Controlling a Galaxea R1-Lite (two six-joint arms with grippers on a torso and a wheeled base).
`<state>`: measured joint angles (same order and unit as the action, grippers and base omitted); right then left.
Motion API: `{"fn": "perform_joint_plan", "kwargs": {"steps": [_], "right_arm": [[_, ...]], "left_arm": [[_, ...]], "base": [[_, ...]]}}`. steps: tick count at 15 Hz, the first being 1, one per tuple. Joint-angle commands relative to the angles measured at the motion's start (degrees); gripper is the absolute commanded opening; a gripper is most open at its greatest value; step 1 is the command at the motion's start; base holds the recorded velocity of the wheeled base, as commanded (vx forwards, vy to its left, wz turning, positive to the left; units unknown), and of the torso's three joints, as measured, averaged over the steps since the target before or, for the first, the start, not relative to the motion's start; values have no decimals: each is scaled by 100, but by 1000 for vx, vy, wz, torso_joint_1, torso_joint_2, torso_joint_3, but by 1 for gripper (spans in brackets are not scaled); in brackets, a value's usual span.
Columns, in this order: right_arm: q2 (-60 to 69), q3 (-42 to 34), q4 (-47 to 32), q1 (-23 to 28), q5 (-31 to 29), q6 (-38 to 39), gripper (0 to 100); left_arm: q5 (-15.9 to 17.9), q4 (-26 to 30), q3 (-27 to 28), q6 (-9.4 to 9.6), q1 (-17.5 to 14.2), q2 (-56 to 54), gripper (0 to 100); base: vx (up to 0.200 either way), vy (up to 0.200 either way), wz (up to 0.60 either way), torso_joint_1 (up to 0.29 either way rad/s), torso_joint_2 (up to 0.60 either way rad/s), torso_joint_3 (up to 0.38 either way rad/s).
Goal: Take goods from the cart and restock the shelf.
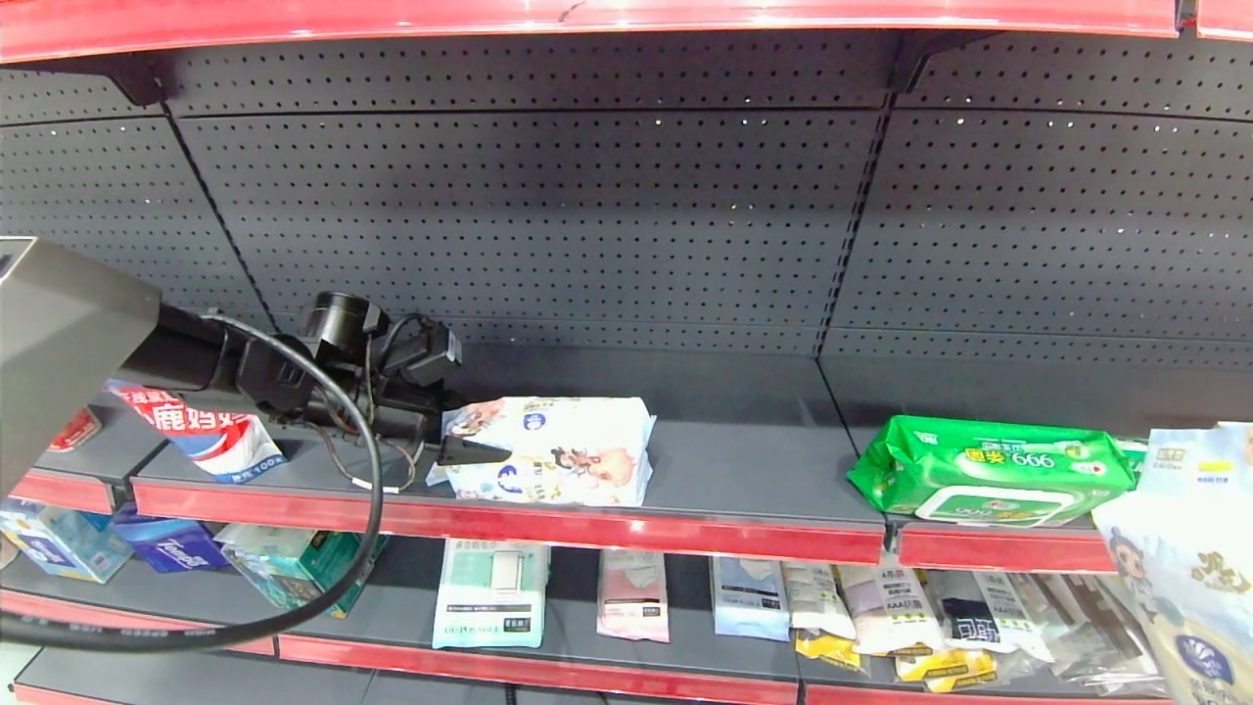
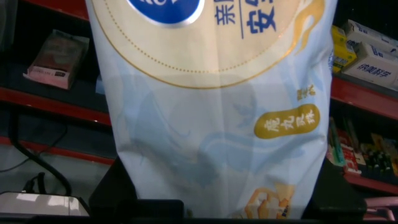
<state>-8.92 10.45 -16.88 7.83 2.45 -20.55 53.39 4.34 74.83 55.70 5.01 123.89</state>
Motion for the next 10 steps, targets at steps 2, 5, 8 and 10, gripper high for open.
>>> {"fn": "perform_joint_plan", "kwargs": {"steps": [2,5,8,10], "right_arm": [[-22,1,1,0,1,-1,0],[-22,1,1,0,1,-1,0],[-57,1,1,0,1,-1,0],[-66,1,1,0,1,-1,0]], "left_arm": [[-5,-47,-21,-6,9,38,0],[13,-21,-47,-42,18,-49,100],[136,-12,-29,-200,9,-278,100],[145,-38,-12,-455,18,-401,100]], "base": [[0,0,0,0,0,0],[0,0,0,0,0,0],[0,0,0,0,0,0],[0,0,0,0,0,0]]}}
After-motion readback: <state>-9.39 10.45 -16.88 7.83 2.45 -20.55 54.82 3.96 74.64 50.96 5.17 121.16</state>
